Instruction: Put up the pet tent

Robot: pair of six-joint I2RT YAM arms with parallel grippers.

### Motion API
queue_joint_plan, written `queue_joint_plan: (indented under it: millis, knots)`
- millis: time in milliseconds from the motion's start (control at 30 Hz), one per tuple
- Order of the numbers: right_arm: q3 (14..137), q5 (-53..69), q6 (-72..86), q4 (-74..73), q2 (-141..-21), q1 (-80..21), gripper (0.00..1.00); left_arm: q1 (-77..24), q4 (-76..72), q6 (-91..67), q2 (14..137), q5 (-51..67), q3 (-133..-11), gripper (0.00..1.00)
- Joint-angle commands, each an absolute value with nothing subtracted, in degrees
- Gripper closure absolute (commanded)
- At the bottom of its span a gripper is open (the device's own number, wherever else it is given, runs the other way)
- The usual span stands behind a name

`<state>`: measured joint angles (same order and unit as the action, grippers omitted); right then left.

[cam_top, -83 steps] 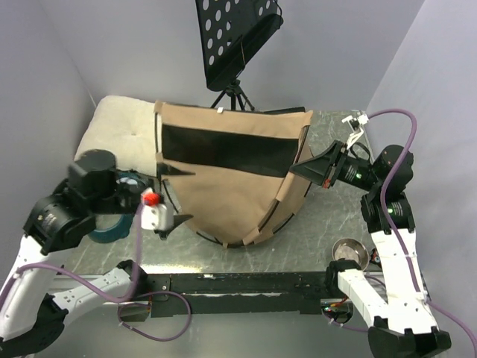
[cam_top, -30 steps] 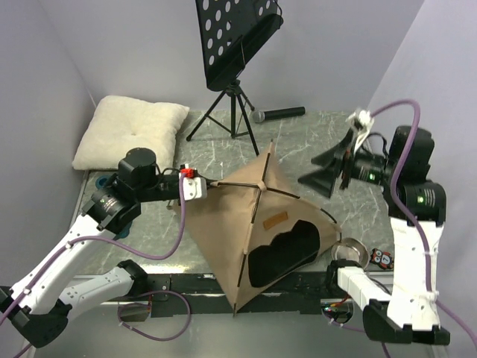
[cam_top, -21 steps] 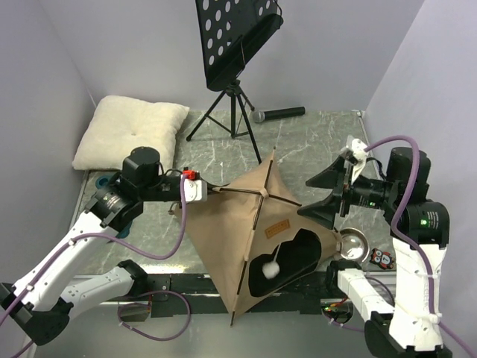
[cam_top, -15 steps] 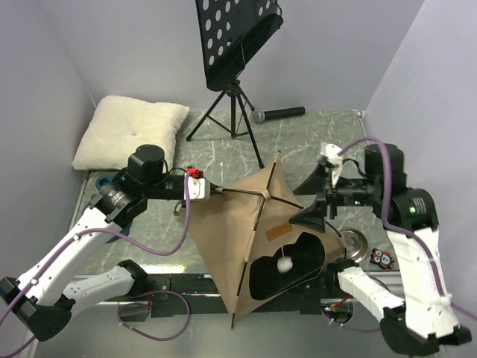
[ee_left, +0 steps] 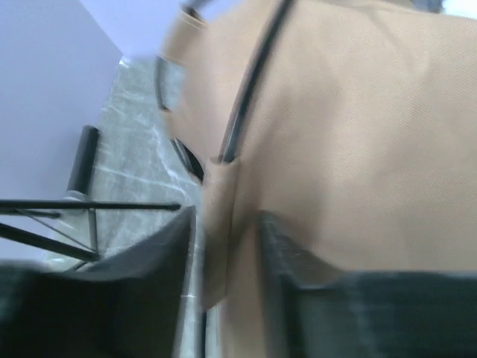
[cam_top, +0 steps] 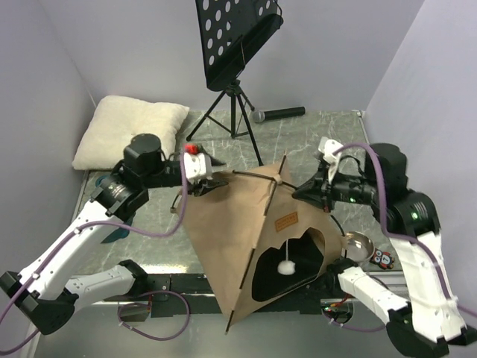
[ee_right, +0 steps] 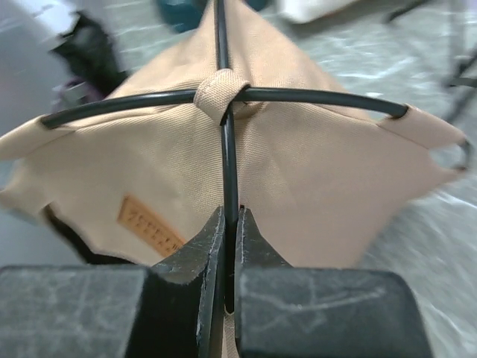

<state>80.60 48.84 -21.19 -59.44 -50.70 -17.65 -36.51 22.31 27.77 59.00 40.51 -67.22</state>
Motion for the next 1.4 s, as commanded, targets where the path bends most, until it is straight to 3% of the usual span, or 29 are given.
queue_joint_plan:
  millis: [0,167,367,567,833,1000,1067,1200,1367]
  knots:
    - [83.14,38.68,-14.6,-54.31,-45.8,-15.75,1.0,-36.21,11.61,13.13,56.87,35.88,-72.68,0.34]
    - [87.09,36.14,-13.19,-58.61,-43.33,-13.71,1.0,-32.88,9.49,4.49,57.48,33.75,-78.12,0.0]
    - [88.07,24.63,-7.74,-60.21,-40.79,-12.13,1.0,-31.82,7.13,1.58,58.89,29.97,-83.41,0.0]
    - [87.54,8.55,-5.01,-52.49,-40.69,-12.04,1.0,-31.73,5.89,0.44,60.29,25.5,-84.03,0.0]
    - [102.29,-9.04,-2.03,-43.07,-55.44,-12.04,1.0,-31.64,8.52,-2.55,59.59,19.52,-80.52,0.0]
    - [103.02,-18.26,-0.09,-40.18,-61.51,-11.43,1.0,-31.29,10.28,-1.32,57.4,16.27,-77.44,0.0]
    - [100.13,-16.8,-0.09,-37.81,-61.87,-10.47,1.0,-31.03,11.51,-0.88,57.04,14.25,-77.17,0.0]
    - [91.6,-2.43,0.54,-29.02,-60.21,-5.99,1.0,-29.98,13.44,-0.7,56.34,12.3,-75.77,0.0]
    - [87.99,-1.14,-1.4,-29.88,-62.58,-4.93,1.0,-27.87,16.25,-2.11,55.28,11.25,-73.92,0.0]
